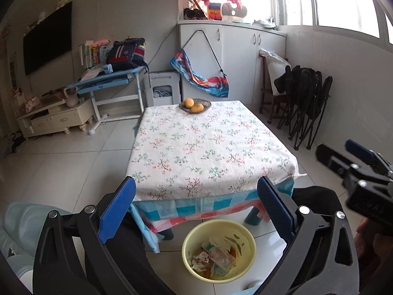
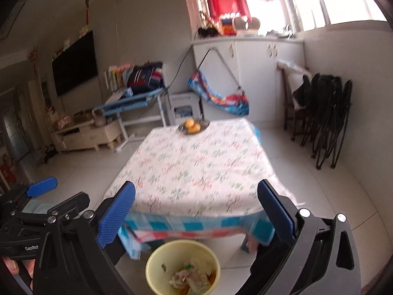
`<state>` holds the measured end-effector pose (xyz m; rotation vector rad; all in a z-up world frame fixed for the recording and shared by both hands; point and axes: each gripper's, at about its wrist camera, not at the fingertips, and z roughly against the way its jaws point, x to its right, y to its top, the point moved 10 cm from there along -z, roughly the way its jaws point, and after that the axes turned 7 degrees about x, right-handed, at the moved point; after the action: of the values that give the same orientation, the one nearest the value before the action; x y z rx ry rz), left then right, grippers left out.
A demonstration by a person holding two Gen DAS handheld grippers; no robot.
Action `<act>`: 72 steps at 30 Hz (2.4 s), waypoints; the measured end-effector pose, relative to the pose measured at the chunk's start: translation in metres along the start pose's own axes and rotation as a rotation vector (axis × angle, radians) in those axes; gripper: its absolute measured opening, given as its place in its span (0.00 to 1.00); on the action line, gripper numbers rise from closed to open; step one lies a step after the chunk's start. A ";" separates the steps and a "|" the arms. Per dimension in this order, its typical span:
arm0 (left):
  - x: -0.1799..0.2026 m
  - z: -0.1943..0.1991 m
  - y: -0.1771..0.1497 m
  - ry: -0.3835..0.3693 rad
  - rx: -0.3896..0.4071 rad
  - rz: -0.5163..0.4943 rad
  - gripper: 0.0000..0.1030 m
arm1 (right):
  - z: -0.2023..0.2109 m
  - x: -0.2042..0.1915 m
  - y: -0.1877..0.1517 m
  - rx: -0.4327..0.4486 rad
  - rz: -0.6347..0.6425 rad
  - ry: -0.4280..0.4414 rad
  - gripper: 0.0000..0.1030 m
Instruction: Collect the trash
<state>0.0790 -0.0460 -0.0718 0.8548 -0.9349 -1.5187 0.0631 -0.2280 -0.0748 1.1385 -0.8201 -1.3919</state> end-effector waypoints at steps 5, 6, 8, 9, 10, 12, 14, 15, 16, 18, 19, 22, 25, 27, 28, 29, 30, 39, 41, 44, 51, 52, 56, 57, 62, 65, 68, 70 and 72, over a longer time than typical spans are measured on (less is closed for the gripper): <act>-0.005 0.010 0.012 0.025 0.018 0.014 0.93 | 0.009 0.000 0.016 0.049 -0.007 -0.007 0.93; -0.005 0.011 0.014 0.028 0.022 0.016 0.93 | 0.010 -0.001 0.016 0.052 -0.007 -0.006 0.93; -0.007 0.015 0.018 0.040 0.029 0.021 0.93 | 0.013 -0.001 0.020 0.064 -0.007 -0.007 0.93; -0.008 0.016 0.019 0.042 0.030 0.023 0.93 | 0.016 -0.001 0.021 0.069 -0.007 -0.007 0.93; -0.010 0.018 0.021 0.048 0.031 0.027 0.93 | 0.016 -0.002 0.023 0.073 -0.007 -0.007 0.93; -0.011 0.020 0.023 0.056 0.032 0.031 0.93 | 0.021 -0.003 0.024 0.080 -0.007 -0.007 0.93; -0.013 0.021 0.025 0.068 0.033 0.032 0.93 | 0.022 -0.004 0.025 0.085 -0.006 -0.004 0.93; -0.014 0.022 0.026 0.073 0.036 0.031 0.93 | 0.024 -0.005 0.024 0.087 -0.005 -0.003 0.93; -0.014 0.024 0.027 0.080 0.041 0.030 0.93 | 0.024 -0.006 0.025 0.088 -0.005 -0.003 0.93; -0.016 0.026 0.029 0.084 0.047 0.030 0.93 | 0.026 -0.006 0.025 0.091 -0.003 -0.004 0.93; -0.016 0.028 0.030 0.086 0.051 0.031 0.93 | 0.027 -0.007 0.025 0.092 -0.003 -0.004 0.93; -0.018 0.031 0.033 0.093 0.060 0.037 0.93 | 0.029 -0.006 0.026 0.097 -0.004 -0.005 0.93; -0.020 0.034 0.035 0.102 0.068 0.040 0.93 | 0.031 -0.007 0.027 0.102 -0.001 -0.009 0.93; -0.021 0.035 0.036 0.109 0.072 0.040 0.93 | 0.031 -0.008 0.027 0.100 0.003 -0.011 0.93; -0.021 0.035 0.037 0.110 0.073 0.040 0.93 | 0.031 -0.009 0.027 0.101 0.004 -0.011 0.93; -0.021 0.036 0.038 0.111 0.075 0.041 0.93 | 0.031 -0.009 0.028 0.101 0.004 -0.011 0.93; -0.021 0.036 0.038 0.111 0.076 0.040 0.93 | 0.031 -0.009 0.028 0.100 0.005 -0.011 0.93; -0.025 0.039 0.040 0.122 0.086 0.034 0.93 | 0.031 -0.010 0.029 0.100 0.004 -0.012 0.93; -0.025 0.039 0.041 0.123 0.086 0.036 0.93 | 0.031 -0.010 0.029 0.100 0.005 -0.012 0.93; -0.027 0.040 0.042 0.131 0.091 0.038 0.93 | 0.031 -0.010 0.029 0.100 0.004 -0.011 0.93; -0.029 0.041 0.043 0.145 0.100 0.040 0.93 | 0.032 -0.011 0.028 0.098 0.005 -0.010 0.93; -0.029 0.041 0.044 0.146 0.102 0.039 0.93 | 0.032 -0.012 0.028 0.097 0.004 -0.009 0.93; -0.028 0.041 0.045 0.143 0.105 0.037 0.93 | 0.032 -0.011 0.027 0.097 0.005 -0.008 0.93; -0.028 0.041 0.045 0.143 0.106 0.036 0.93 | 0.032 -0.012 0.027 0.096 0.004 -0.008 0.93; -0.028 0.041 0.045 0.143 0.104 0.039 0.93 | 0.032 -0.012 0.027 0.096 0.004 -0.009 0.93; -0.028 0.041 0.045 0.144 0.104 0.034 0.93 | 0.032 -0.012 0.027 0.096 0.004 -0.009 0.93; -0.028 0.041 0.044 0.143 0.103 0.034 0.93 | 0.033 -0.013 0.027 0.096 0.004 -0.008 0.93; -0.028 0.041 0.044 0.145 0.104 0.035 0.93 | 0.032 -0.012 0.027 0.096 0.004 -0.009 0.93; -0.029 0.041 0.044 0.146 0.103 0.037 0.93 | 0.033 -0.012 0.028 0.096 0.004 -0.009 0.93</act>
<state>0.0647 -0.0170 -0.0136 1.0036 -0.9224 -1.3669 0.0398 -0.2242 -0.0369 1.2040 -0.9026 -1.3675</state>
